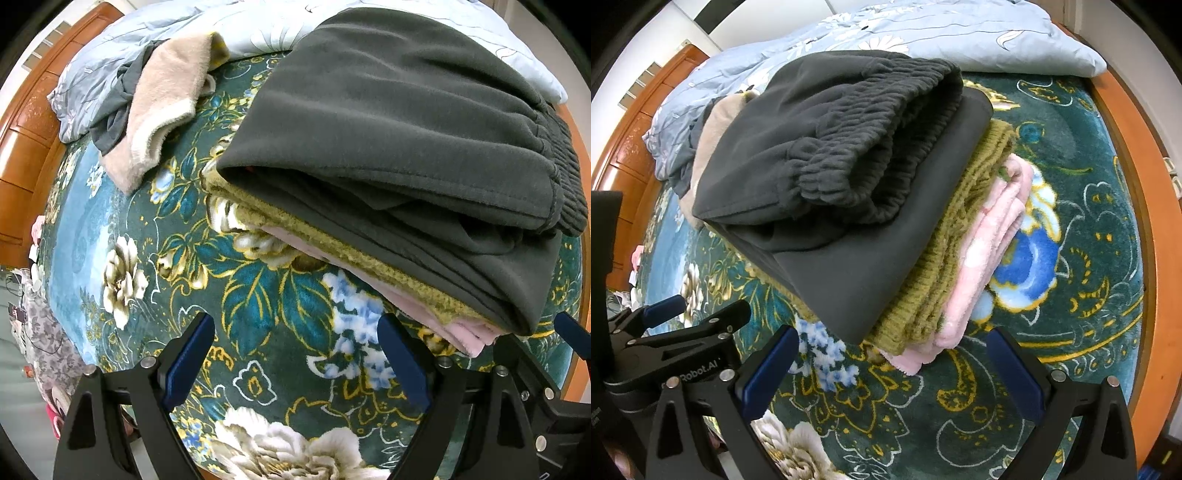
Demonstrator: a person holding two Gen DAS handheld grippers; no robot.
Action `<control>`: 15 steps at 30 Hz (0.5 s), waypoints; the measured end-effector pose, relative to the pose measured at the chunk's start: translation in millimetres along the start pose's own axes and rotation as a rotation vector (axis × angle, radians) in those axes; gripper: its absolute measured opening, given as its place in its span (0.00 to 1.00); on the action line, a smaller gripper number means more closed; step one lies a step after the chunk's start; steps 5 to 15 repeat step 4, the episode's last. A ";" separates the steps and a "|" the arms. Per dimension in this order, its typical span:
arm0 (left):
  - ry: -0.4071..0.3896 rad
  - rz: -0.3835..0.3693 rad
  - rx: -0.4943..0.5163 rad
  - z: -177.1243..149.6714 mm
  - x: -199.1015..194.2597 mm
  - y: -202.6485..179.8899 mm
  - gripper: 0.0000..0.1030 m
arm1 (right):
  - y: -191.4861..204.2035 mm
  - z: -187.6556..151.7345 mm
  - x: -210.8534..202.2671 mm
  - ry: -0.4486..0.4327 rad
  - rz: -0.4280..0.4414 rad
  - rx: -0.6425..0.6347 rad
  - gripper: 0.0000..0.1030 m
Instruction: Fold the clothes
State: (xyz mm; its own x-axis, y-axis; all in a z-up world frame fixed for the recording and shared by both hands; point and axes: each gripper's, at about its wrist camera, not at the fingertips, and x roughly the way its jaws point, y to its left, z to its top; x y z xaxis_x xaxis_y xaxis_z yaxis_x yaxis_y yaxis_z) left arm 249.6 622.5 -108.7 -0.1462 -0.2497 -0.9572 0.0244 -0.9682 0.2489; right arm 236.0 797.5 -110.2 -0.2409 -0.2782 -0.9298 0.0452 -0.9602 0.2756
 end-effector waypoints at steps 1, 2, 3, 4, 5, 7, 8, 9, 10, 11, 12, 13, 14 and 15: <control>0.002 -0.002 0.001 0.0 -1.0 -0.3 0.88 | -0.7 0.3 0.1 -0.001 -0.001 -0.001 1.00; 0.005 -0.012 -0.001 0.3 -1.4 -0.5 0.88 | -1.3 0.7 0.1 -0.001 -0.002 -0.002 1.00; 0.007 -0.024 -0.002 0.5 -1.9 -0.6 0.88 | -2.0 0.7 -0.1 -0.001 -0.002 -0.001 1.00; 0.003 -0.039 -0.007 0.6 -2.5 -0.3 0.88 | -2.7 0.7 -0.4 -0.001 -0.002 0.000 1.00; 0.003 -0.039 -0.007 0.6 -2.5 -0.3 0.88 | -2.7 0.7 -0.4 -0.001 -0.002 0.000 1.00; 0.003 -0.039 -0.007 0.6 -2.5 -0.3 0.88 | -2.7 0.7 -0.4 -0.001 -0.002 0.000 1.00; 0.003 -0.039 -0.007 0.6 -2.5 -0.3 0.88 | -2.7 0.7 -0.4 -0.001 -0.002 0.000 1.00; 0.003 -0.039 -0.007 0.6 -2.5 -0.3 0.88 | -2.7 0.7 -0.4 -0.001 -0.002 0.000 1.00; 0.003 -0.039 -0.007 0.6 -2.5 -0.3 0.88 | -2.7 0.7 -0.4 -0.001 -0.002 0.000 1.00; 0.003 -0.039 -0.007 0.6 -2.5 -0.3 0.88 | -2.7 0.7 -0.4 -0.001 -0.002 0.000 1.00; 0.003 -0.039 -0.007 0.6 -2.5 -0.3 0.88 | -2.7 0.7 -0.4 -0.001 -0.002 0.000 1.00; 0.003 -0.039 -0.007 0.6 -2.5 -0.3 0.88 | -2.7 0.7 -0.4 -0.001 -0.002 0.000 1.00; 0.003 -0.039 -0.007 0.6 -2.5 -0.3 0.88 | -2.7 0.7 -0.4 -0.001 -0.002 0.000 1.00; 0.003 -0.039 -0.007 0.6 -2.5 -0.3 0.88 | -2.7 0.7 -0.4 -0.001 -0.002 0.000 1.00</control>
